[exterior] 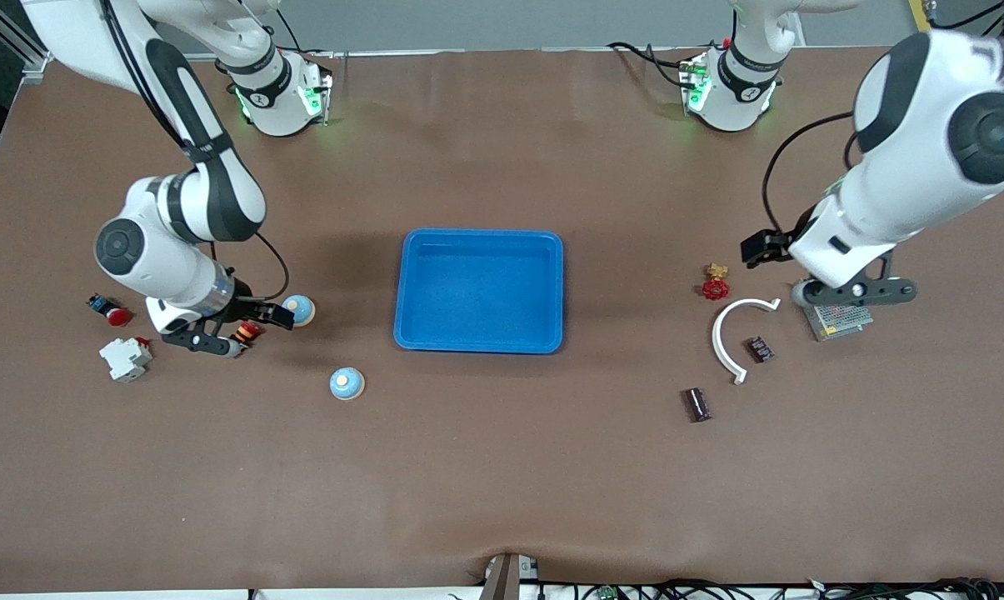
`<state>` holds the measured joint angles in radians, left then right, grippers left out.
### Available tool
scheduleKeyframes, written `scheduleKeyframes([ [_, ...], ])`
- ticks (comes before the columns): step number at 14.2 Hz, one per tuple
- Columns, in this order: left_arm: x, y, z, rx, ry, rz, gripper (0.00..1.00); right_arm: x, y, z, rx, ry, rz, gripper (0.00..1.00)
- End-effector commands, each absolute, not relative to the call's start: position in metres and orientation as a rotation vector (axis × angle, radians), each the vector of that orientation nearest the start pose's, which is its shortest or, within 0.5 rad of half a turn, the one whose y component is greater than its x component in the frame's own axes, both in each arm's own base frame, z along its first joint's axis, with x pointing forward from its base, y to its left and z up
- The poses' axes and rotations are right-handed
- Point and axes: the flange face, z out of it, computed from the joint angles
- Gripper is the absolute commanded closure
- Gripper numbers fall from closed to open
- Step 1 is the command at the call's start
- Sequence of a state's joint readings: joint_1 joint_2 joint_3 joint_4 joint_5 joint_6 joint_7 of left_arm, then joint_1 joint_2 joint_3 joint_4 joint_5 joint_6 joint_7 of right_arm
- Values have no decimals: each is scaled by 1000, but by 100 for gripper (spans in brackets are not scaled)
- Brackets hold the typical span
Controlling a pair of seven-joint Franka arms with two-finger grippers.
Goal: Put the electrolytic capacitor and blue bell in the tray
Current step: 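Move the right gripper to the bell while the left gripper nears the capacitor, then close the right gripper on the bell while the left gripper grasps the capacitor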
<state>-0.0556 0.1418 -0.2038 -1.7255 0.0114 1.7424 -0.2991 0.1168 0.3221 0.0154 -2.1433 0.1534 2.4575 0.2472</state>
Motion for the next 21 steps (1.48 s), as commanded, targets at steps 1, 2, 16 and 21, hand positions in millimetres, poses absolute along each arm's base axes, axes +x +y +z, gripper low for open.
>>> scheduleKeyframes([
  [1,567,-147,449,-3110,-142,133,0,565,83,226,-3019,385,25,0],
  [2,569,-147,434,-3114,-177,123,0,561,84,214,-3026,380,42,0],
  [16,635,-150,262,-3101,-769,-39,13,510,97,167,-3062,320,81,0],
  [21,670,-158,235,-3128,-808,-106,28,495,94,158,-3068,307,67,0],
])
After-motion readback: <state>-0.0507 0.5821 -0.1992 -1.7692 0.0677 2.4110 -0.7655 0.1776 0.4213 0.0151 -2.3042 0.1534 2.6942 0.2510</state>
